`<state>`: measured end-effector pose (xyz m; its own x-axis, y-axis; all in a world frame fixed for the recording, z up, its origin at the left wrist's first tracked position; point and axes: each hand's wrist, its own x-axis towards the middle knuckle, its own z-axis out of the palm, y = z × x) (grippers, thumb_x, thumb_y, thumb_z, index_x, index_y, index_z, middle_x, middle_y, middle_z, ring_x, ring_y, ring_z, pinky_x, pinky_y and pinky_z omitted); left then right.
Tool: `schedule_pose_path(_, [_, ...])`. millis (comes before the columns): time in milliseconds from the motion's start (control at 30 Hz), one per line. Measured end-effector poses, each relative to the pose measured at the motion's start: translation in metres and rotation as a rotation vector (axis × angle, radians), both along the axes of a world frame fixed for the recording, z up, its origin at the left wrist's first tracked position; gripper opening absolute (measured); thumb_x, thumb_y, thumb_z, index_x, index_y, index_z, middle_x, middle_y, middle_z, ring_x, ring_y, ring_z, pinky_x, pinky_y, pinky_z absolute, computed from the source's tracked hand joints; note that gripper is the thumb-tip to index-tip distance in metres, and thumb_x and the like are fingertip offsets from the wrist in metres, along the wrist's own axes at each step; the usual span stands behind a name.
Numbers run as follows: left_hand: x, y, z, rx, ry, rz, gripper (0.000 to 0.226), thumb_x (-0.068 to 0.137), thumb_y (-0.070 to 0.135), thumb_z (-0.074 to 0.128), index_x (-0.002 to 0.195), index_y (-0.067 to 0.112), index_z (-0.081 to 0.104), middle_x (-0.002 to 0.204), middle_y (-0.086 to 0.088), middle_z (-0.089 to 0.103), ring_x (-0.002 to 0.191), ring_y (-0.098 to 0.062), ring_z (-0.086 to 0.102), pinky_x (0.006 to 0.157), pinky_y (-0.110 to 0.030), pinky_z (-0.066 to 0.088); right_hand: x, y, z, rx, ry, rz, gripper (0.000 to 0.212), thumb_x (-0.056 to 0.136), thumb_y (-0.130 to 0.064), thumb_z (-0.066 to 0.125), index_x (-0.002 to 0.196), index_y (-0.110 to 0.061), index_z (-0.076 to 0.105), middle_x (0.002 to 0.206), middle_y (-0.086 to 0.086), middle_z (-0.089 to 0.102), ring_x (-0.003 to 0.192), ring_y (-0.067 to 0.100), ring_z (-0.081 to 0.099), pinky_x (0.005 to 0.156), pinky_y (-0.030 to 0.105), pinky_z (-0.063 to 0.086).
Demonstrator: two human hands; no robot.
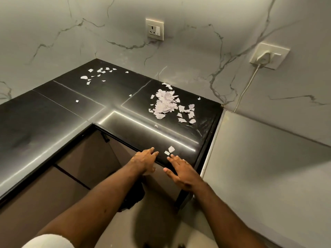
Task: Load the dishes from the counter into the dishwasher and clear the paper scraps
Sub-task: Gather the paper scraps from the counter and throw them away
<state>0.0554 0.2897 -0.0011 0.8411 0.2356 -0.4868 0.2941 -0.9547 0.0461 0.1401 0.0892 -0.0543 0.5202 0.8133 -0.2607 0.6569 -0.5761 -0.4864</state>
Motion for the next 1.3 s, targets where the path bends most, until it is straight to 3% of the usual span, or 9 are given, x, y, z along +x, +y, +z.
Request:
schedule_pose_path(233, [0.040, 0.043, -0.006, -0.016, 0.022, -0.029, 0.090, 0.095, 0.042, 0.064, 0.163, 0.023, 0.010, 0.171, -0.006, 0.005, 0.155, -0.027, 0.017, 0.122, -0.048, 0.028, 0.041, 0.055, -0.018, -0.048, -0.042, 0.027, 0.072, 0.103, -0.069, 0.019, 0.165, -0.033, 0.008, 0.172, -0.013, -0.002, 0.157, 0.005, -0.008, 0.130, 0.040, -0.002])
schedule_pose_path(467, [0.119, 0.108, -0.003, 0.029, 0.083, 0.020, 0.111, 0.087, 0.043, 0.076, 0.163, 0.020, 0.000, 0.171, -0.013, -0.002, 0.156, -0.033, 0.012, 0.123, -0.050, 0.027, 0.137, 0.132, -0.028, -0.043, -0.008, 0.017, 0.069, 0.104, -0.068, 0.015, 0.165, -0.035, 0.007, 0.170, -0.017, -0.006, 0.156, 0.004, -0.014, 0.129, 0.039, -0.007])
schedule_pose_path(567, [0.127, 0.124, -0.001, 0.072, 0.118, 0.073, 0.129, 0.076, 0.051, 0.084, 0.162, 0.010, -0.003, 0.169, -0.020, 0.002, 0.155, -0.037, 0.015, 0.123, -0.052, 0.026, 0.139, 0.144, -0.026, 0.078, 0.063, 0.002, 0.061, 0.104, -0.068, 0.019, 0.160, -0.045, 0.022, 0.171, -0.016, 0.007, 0.155, 0.000, -0.009, 0.129, 0.039, -0.007])
schedule_pose_path(667, [0.153, 0.132, -0.003, 0.087, 0.182, 0.089, 0.140, 0.067, 0.060, 0.087, 0.161, 0.001, 0.002, 0.167, -0.021, 0.013, 0.153, -0.037, 0.023, 0.121, -0.050, 0.031, 0.158, 0.149, -0.028, 0.327, 0.149, -0.132, 0.049, 0.105, -0.065, 0.030, 0.149, -0.049, 0.045, 0.163, -0.020, 0.035, 0.155, -0.002, 0.012, 0.129, 0.046, 0.014])
schedule_pose_path(733, [0.164, 0.134, 0.001, 0.088, 0.255, 0.031, 0.123, 0.068, 0.058, 0.088, 0.158, 0.003, 0.025, 0.162, -0.015, 0.032, 0.148, -0.033, 0.035, 0.116, -0.048, 0.040, 0.160, 0.141, -0.022, 0.383, 0.026, -0.140, 0.050, 0.104, -0.064, 0.038, 0.152, -0.049, 0.041, 0.165, -0.019, 0.030, 0.155, -0.001, 0.012, 0.128, 0.046, 0.017])
schedule_pose_path(833, [0.185, 0.137, 0.009, 0.164, 0.310, -0.141, 0.083, 0.068, 0.051, 0.090, 0.135, 0.012, 0.061, 0.136, -0.006, 0.060, 0.127, -0.028, 0.059, 0.098, -0.042, 0.053, 0.149, 0.124, -0.020, 0.232, -0.145, 0.042, 0.079, 0.097, -0.073, 0.044, 0.163, -0.044, 0.010, 0.172, -0.015, 0.001, 0.158, 0.005, -0.007, 0.129, 0.045, 0.002])
schedule_pose_path(933, [0.201, 0.145, 0.019, 0.171, 0.324, -0.192, 0.075, 0.069, 0.048, 0.091, 0.130, 0.013, 0.064, 0.129, -0.005, 0.064, 0.120, -0.029, 0.063, 0.090, -0.041, 0.054, 0.156, 0.130, -0.030, 0.095, -0.297, 0.163, 0.085, 0.096, -0.081, 0.033, 0.162, -0.044, -0.005, 0.172, -0.011, -0.012, 0.157, 0.010, -0.015, 0.129, 0.050, 0.003])
schedule_pose_path(1100, [0.205, 0.147, 0.017, 0.166, 0.280, -0.201, 0.068, 0.074, 0.046, 0.088, 0.127, 0.012, 0.064, 0.124, -0.007, 0.066, 0.115, -0.029, 0.065, 0.091, -0.046, 0.057, 0.201, 0.177, -0.032, 0.039, -0.301, -0.007, 0.085, 0.095, -0.083, 0.026, 0.162, -0.042, -0.009, 0.171, -0.009, -0.020, 0.156, 0.011, -0.022, 0.128, 0.051, -0.001])
schedule_pose_path(1300, [0.215, 0.145, 0.010, 0.157, 0.265, -0.234, 0.063, 0.071, 0.042, 0.090, 0.121, 0.013, 0.065, 0.118, -0.004, 0.069, 0.110, -0.027, 0.068, 0.088, -0.045, 0.059, 0.217, 0.181, -0.022, 0.252, -0.257, -0.230, 0.071, 0.105, -0.065, 0.032, 0.164, -0.037, 0.005, 0.172, -0.013, -0.009, 0.158, 0.009, -0.012, 0.128, 0.046, -0.006])
